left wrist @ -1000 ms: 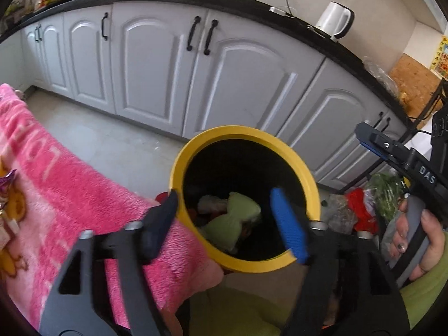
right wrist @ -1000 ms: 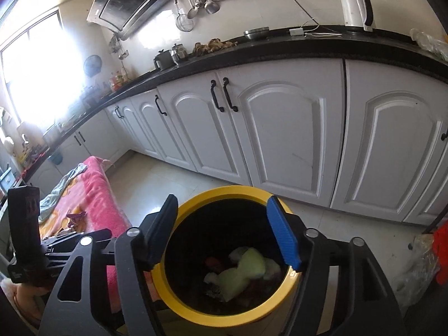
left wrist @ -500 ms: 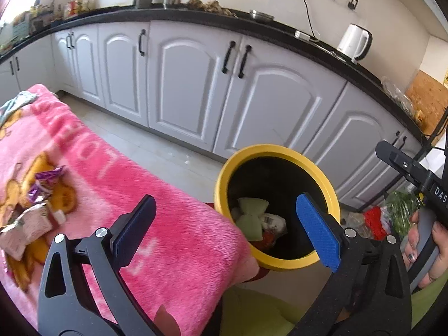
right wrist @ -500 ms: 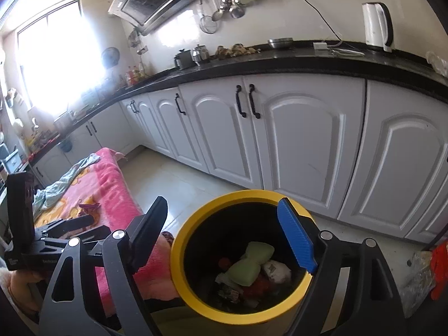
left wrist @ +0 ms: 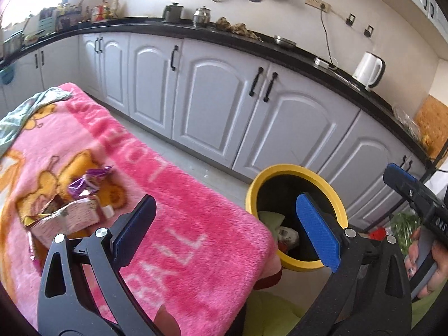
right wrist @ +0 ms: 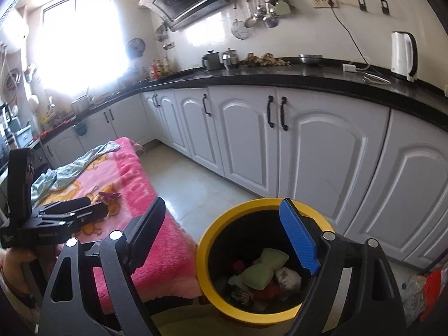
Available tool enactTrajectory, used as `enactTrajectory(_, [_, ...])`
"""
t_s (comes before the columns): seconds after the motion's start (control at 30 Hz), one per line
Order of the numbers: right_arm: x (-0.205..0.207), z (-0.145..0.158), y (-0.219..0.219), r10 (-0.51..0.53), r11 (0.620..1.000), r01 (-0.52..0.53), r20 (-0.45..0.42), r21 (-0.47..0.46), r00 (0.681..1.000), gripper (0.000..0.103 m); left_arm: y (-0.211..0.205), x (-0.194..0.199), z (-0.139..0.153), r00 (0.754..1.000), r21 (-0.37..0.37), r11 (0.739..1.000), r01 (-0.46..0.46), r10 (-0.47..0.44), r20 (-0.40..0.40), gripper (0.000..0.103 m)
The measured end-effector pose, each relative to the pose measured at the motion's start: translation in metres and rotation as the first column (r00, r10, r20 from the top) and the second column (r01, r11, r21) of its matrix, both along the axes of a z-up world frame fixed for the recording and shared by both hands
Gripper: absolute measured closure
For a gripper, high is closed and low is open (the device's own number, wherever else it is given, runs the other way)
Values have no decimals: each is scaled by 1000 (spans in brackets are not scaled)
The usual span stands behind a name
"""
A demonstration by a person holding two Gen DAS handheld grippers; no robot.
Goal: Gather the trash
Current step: 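Move both tools back over the remaining wrappers on the blanket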
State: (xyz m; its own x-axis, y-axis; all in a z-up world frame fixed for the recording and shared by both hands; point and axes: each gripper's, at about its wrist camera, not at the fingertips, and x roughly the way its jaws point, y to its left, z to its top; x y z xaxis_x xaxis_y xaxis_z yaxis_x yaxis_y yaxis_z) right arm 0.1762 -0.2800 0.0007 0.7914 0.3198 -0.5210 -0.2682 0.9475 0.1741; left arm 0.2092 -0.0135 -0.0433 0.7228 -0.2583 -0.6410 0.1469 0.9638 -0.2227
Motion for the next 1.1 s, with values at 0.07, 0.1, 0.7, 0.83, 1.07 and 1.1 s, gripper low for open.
enactTrajectory(0.07, [-3, 3, 8, 17, 1000, -17, 10, -11, 1000, 18, 7, -3, 2, 1000, -5, 1000, -16, 16, 5, 11])
enactTrajectory(0.1, [-4, 3, 11, 25, 1000, -25, 13, -16, 1000, 17, 12, -5, 3, 1000, -8, 1000, -25, 25, 7, 11])
enactTrajectory(0.7, [-26, 9, 104, 237, 967, -232, 30, -104, 971, 15, 95, -39, 11, 980, -46, 980, -192, 194, 42, 11])
enactTrajectory(0.83, [-29, 9, 128, 289, 951, -283, 28, -128, 957, 15, 116, -44, 11, 971, -62, 971, -232, 234, 42, 11])
enactTrajectory(1.07, [-29, 4, 173, 381, 913, -375, 5, -159, 925, 15, 158, -54, 6, 948, -96, 945, -313, 317, 31, 11])
enactTrajectory(1.1, [-28, 3, 183, 400, 904, -394, 1, -167, 917, 15, 165, -55, 5, 943, -99, 940, -327, 331, 28, 11])
